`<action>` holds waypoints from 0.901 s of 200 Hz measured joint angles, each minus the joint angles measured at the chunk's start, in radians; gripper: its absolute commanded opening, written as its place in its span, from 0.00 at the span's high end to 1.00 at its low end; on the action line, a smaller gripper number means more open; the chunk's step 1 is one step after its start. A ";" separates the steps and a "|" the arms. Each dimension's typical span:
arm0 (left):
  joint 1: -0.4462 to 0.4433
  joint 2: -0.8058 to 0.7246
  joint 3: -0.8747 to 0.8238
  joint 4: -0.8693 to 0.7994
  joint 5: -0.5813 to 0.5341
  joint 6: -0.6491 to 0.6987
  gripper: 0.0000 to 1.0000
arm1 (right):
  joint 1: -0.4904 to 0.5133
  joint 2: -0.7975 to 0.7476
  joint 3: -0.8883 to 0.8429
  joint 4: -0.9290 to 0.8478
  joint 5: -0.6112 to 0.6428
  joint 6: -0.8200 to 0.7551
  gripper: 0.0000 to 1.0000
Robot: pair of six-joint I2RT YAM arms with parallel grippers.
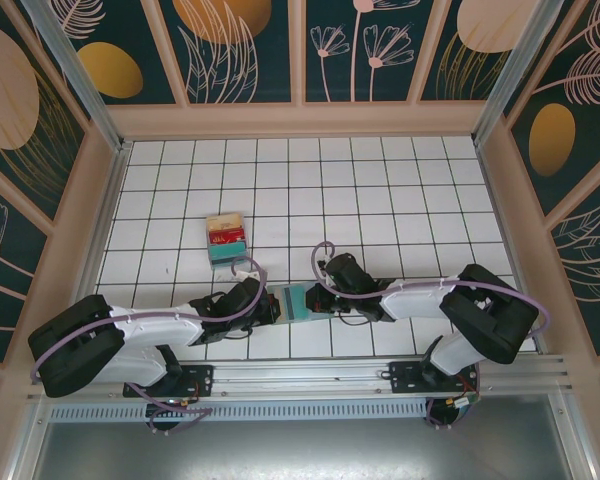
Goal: Take the credit cards out of the card holder
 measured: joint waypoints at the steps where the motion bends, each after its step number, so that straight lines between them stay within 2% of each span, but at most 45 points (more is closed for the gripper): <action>1: 0.000 0.000 0.000 0.000 0.000 0.000 1.00 | 0.000 0.000 0.000 0.000 0.000 0.000 1.00; 26: 0.000 -0.001 0.000 0.000 0.000 0.000 1.00 | -0.002 0.000 0.000 0.001 -0.003 0.000 0.86; 51: 0.000 -0.005 -0.001 -0.003 0.000 0.000 1.00 | -0.002 0.000 0.000 0.010 -0.009 -0.007 0.81; 148: 0.000 -0.006 -0.002 -0.004 0.000 0.000 1.00 | -0.002 0.036 0.005 0.046 -0.039 -0.007 0.82; 180: 0.000 -0.006 -0.002 -0.003 0.001 0.000 1.00 | -0.002 0.048 0.010 0.050 -0.045 -0.008 0.91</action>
